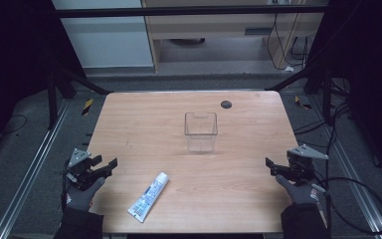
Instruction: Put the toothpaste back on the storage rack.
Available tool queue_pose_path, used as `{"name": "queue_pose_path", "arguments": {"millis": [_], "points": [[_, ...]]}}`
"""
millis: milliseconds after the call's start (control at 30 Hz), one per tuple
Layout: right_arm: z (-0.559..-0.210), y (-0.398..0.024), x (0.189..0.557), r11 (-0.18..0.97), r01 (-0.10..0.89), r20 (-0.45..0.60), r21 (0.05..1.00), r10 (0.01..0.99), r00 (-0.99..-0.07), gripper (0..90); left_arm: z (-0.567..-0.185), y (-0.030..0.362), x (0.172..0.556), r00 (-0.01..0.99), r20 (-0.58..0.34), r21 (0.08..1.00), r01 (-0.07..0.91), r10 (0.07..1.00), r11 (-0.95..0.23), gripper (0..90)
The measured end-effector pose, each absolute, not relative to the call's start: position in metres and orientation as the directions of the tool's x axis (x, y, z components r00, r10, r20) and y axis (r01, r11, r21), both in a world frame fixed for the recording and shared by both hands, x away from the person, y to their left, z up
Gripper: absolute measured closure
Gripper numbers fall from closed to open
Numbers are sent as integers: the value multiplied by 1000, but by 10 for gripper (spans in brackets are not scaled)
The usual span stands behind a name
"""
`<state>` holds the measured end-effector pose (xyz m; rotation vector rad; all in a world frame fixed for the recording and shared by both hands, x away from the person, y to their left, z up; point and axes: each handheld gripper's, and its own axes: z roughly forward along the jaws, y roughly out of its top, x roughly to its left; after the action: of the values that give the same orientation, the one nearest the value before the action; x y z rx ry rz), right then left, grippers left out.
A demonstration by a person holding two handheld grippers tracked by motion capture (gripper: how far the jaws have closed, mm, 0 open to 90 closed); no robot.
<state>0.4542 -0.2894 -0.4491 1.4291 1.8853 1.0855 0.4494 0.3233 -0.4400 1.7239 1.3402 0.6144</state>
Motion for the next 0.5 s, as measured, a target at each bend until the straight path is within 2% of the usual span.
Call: {"name": "queue_pose_path", "arguments": {"millis": [200,333,500], "points": [[-441,-279,447,145,496,15,856,952,-305,160,-434,314,445,346,-120,830,549,931,-97,396],[-438,-268,443,180,481,-18,858,947,-322,203,-430,305,443,384,-128,815,566,915,-123,402],[-437,-263,442,187,482,-24,856,946,-323,206,-428,295,442,419,-123,796,583,900,-163,404]]}}
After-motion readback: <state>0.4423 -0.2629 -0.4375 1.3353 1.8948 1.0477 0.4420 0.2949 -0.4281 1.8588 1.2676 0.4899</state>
